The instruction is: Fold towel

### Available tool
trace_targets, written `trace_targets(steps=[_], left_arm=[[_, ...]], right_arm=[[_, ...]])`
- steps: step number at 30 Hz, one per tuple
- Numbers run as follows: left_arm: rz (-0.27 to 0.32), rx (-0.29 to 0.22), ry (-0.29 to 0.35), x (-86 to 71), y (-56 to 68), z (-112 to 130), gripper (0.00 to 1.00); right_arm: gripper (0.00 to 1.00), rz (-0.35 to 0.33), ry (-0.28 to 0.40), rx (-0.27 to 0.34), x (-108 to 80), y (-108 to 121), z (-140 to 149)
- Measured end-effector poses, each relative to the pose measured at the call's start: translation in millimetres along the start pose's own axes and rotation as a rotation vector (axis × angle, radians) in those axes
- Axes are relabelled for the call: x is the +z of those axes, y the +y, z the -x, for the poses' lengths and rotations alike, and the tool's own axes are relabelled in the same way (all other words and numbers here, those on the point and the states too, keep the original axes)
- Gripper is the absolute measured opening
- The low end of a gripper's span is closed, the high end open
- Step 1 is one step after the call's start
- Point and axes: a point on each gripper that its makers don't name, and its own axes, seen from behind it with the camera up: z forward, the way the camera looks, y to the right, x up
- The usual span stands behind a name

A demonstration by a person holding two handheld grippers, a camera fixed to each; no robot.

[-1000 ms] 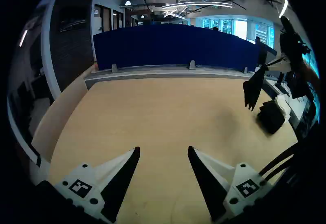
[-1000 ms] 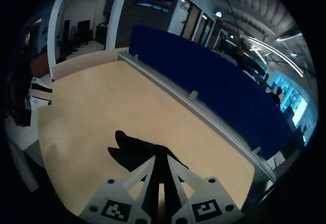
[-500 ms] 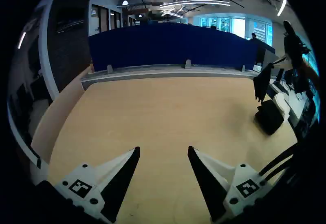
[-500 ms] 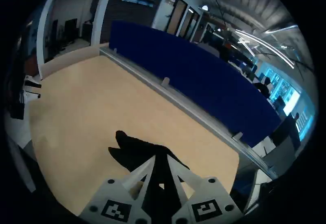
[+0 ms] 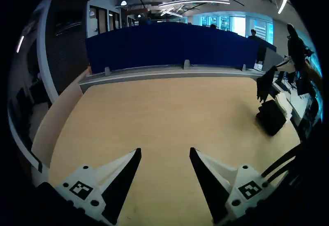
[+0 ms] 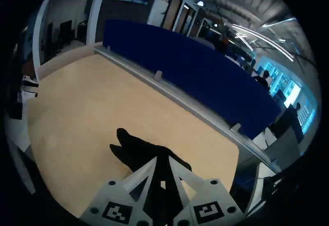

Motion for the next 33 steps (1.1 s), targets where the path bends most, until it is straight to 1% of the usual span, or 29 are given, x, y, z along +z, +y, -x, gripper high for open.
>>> trace_targets(steps=[5,9,18,27,33], left_arm=[[0.009,0.008,-0.005,2.2,6.4,1.1,0.87],[0.020,0.016,-0.008,2.8,13.2,1.7,0.87],[0.035,0.041,-0.016,3.8,24.2,2.7,0.87],[0.046,0.050,-0.020,4.3,32.1,4.9,0.87],[0.043,0.063,-0.025,3.1,33.1,5.4,0.87]], right_arm=[[0.05,0.001,-0.019,0.024,-11.0,0.9,26.9],[0.05,0.009,-0.049,0.052,-20.6,4.2,58.1],[0.05,0.013,-0.098,0.122,-38.8,-4.2,115.9],[0.05,0.035,-0.200,0.159,-46.0,-13.6,182.7],[0.05,0.056,-0.263,0.196,-43.3,-18.4,224.3]])
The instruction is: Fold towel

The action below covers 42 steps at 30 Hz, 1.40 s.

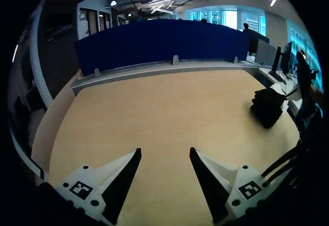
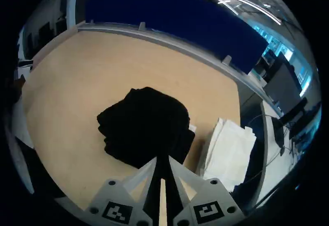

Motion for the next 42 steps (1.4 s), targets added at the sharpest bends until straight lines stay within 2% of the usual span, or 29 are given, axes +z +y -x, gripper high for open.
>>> trace_targets(steps=[9,18,25,30,37,41,42], left_arm=[[-0.012,-0.002,0.000,-4.9,-2.7,0.3,0.87],[-0.018,0.011,-0.007,-7.0,-1.3,2.7,0.87],[-0.011,0.012,-0.004,-7.3,4.7,-0.6,0.87],[-0.004,0.019,-0.002,-6.7,8.1,-2.0,0.87],[0.003,0.022,-0.002,-5.3,11.8,-3.3,0.87],[0.007,0.021,-0.002,-4.6,12.7,-3.1,0.87],[0.008,0.022,-0.002,-4.5,13.0,-3.1,0.87]], right_arm=[[0.05,0.019,-0.048,0.087,21.7,2.0,38.3],[0.05,0.032,-0.063,0.158,39.8,-1.1,58.6],[0.06,0.042,-0.035,0.169,36.7,-1.7,55.5],[0.10,0.051,0.000,0.183,29.5,-1.0,49.7],[0.26,0.061,0.027,0.203,20.2,-0.8,47.7],[0.48,0.073,0.037,0.209,16.4,-0.1,46.5],[0.59,0.078,0.039,0.210,15.5,0.6,46.2]])
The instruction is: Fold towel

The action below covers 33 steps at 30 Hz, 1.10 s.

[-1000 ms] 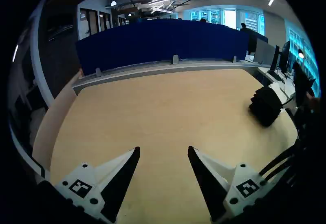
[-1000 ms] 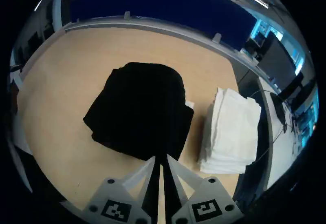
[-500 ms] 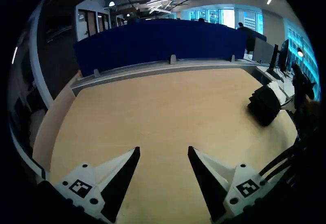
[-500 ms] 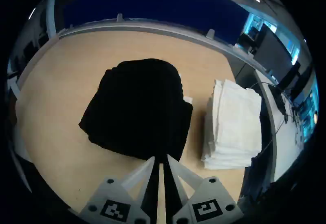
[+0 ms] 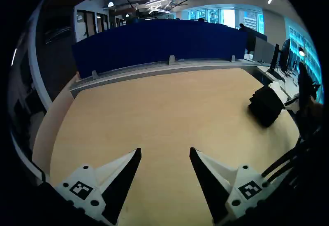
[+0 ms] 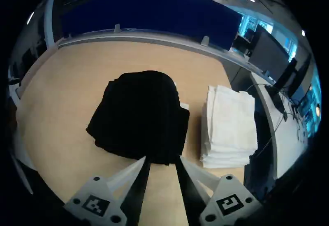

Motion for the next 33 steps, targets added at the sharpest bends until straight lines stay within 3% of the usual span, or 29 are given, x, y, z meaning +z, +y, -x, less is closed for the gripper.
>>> trace_targets(steps=[3,6,18,23,27,33], left_arm=[[0.002,0.001,0.001,0.0,1.0,0.0,0.87],[0.003,0.000,0.002,0.2,1.0,0.5,0.87],[0.001,-0.005,0.001,1.0,-2.6,0.8,0.87],[0.004,-0.007,0.002,2.8,-2.2,-0.2,0.87],[0.002,-0.008,0.003,2.6,-2.5,0.5,0.87],[-0.006,-0.018,-0.001,0.7,-7.7,4.9,0.87]], right_arm=[[0.72,0.022,0.007,-0.005,-2.0,3.5,-1.3],[0.79,0.042,0.008,-0.016,-4.2,6.8,-1.2],[0.79,0.054,0.019,-0.006,-13.3,9.5,-4.6],[0.81,0.038,0.035,0.002,-11.3,-0.1,-13.5],[1.00,0.010,0.052,0.009,-5.3,-16.9,-23.6],[1.00,-0.025,0.064,-0.002,5.6,-42.4,-37.9]])
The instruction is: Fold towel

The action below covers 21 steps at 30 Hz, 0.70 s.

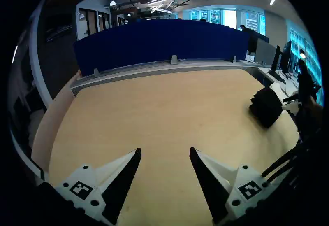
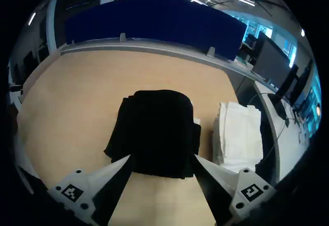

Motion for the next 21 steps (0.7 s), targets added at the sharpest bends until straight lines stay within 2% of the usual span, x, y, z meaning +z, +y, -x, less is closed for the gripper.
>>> trace_targets(steps=[9,21], left_arm=[[-0.012,-0.008,-0.001,-1.4,-9.5,2.3,0.87],[-0.027,-0.007,-0.015,-4.6,-16.6,8.2,0.87]], right_arm=[[1.00,-0.017,0.003,0.010,14.8,-17.2,-6.8],[1.00,-0.004,-0.050,0.037,41.0,-14.5,19.8]])
